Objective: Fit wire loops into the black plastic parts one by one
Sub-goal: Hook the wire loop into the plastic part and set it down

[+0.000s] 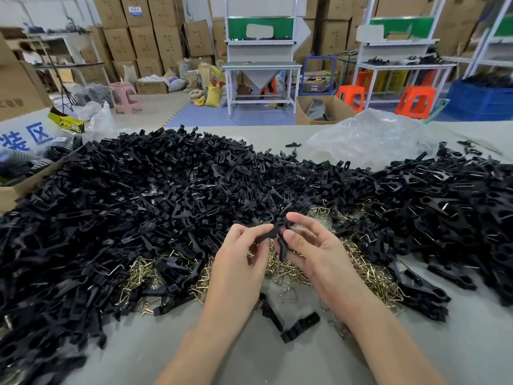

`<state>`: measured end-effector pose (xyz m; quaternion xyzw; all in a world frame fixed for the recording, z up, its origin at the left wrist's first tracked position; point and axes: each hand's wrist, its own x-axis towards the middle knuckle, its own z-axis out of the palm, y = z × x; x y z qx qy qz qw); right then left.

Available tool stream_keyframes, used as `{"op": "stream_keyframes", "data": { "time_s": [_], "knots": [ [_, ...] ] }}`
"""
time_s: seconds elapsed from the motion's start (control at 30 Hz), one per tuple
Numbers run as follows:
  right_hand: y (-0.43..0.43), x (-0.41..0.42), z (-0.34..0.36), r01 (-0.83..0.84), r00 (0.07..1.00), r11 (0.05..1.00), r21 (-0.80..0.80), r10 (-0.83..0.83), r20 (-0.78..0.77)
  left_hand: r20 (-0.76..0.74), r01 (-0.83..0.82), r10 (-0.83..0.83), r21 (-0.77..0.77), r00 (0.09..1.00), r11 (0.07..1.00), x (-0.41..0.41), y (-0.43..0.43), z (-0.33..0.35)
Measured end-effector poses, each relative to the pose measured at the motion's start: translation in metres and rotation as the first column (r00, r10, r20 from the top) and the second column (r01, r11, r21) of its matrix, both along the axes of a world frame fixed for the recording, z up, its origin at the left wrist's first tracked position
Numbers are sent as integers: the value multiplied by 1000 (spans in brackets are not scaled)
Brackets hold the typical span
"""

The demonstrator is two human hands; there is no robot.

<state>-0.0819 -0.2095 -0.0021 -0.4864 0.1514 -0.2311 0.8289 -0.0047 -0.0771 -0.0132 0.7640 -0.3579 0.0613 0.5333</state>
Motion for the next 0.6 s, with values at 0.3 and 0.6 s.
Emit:
{"op": "stream_keyframes", "data": {
  "time_s": [0.3,0.6],
  "knots": [
    [-2,-1,-2,-4,1000,1000,15,4,18,41,23,-24,28,999,999,-2,-1,0],
    [-5,-2,-1,-25,999,1000,-8,25,41,-55,163,-163,-10,985,987,-4,0,5]
  ]
}}
